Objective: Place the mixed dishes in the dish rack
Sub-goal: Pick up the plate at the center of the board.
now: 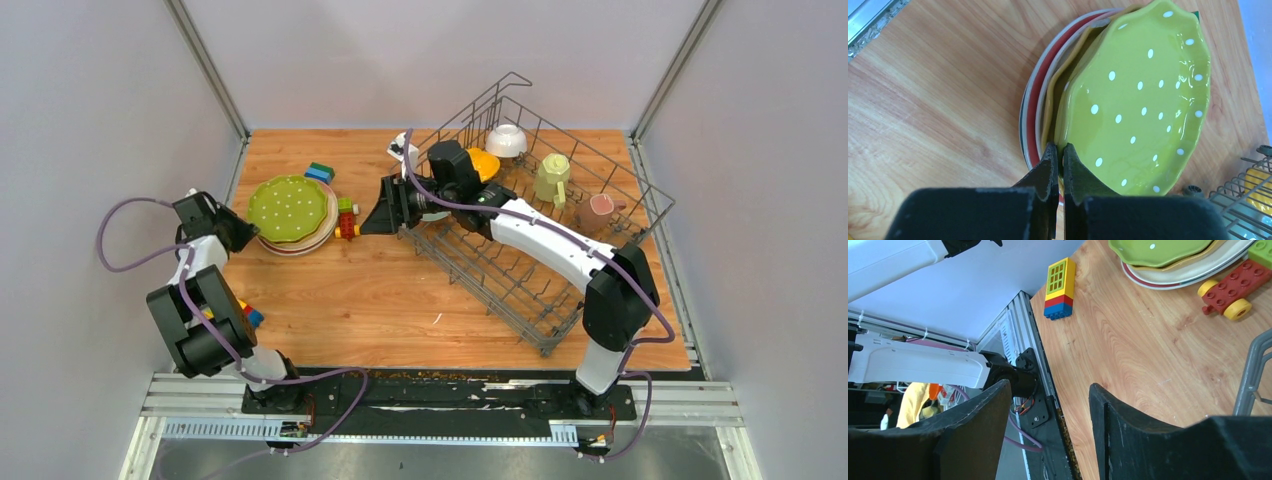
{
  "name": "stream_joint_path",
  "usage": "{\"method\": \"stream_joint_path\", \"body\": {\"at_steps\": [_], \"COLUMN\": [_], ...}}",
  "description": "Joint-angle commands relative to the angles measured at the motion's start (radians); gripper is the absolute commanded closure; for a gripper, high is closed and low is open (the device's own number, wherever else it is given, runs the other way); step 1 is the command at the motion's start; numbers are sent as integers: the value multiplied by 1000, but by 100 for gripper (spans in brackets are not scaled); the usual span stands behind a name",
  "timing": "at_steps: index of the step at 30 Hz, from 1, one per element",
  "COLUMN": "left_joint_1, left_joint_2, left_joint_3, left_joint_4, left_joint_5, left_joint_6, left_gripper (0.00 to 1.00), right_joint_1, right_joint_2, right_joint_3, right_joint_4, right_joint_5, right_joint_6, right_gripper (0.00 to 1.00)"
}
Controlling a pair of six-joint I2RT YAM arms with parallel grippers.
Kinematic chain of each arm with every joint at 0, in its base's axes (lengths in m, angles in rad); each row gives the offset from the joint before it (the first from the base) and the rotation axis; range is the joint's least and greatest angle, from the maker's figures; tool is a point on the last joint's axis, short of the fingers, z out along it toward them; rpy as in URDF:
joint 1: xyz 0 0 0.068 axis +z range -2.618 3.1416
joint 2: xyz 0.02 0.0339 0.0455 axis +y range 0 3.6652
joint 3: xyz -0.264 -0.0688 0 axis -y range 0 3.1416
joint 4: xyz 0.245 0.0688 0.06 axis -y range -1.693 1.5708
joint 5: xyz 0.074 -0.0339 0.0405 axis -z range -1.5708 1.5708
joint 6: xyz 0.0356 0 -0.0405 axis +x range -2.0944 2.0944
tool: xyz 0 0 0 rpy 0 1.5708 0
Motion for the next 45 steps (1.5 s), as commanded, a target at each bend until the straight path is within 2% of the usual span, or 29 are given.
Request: {"method": "stream_joint_path", "body": {"at_steps": [1,10,22,26,35,38,45], "left_joint_1": [11,10,11,12,28,40,58], "left_joint_2": [-74,-139,-255,-276,-267,-269,-241], "left_joint_3": [4,-35,-148,-176,-173,-180,-193], "left_joint_4": [24,34,37,93,96,97,109], "left_joint_5": [65,162,204,233,267,274,261], "left_joint_6": [-7,-43,-82,-134,-160,-165,-171], "left_gripper": [100,100,100,100,100,100,100], "right_joint_1": [-1,40,160,183,197,198,197], "right_joint_2": [13,55,289,386,610,645,623], "right_joint_3": [55,98,340,444,706,741,681], "right_joint_4": [12,-3,-180,-220,-284,-289,-287], "right_joint_5": [-38,-46,223,342,561,634,806], "right_joint_6": [42,12,-92,-63,5,36,99], "right_gripper": [40,36,33,29,25,24,21]}}
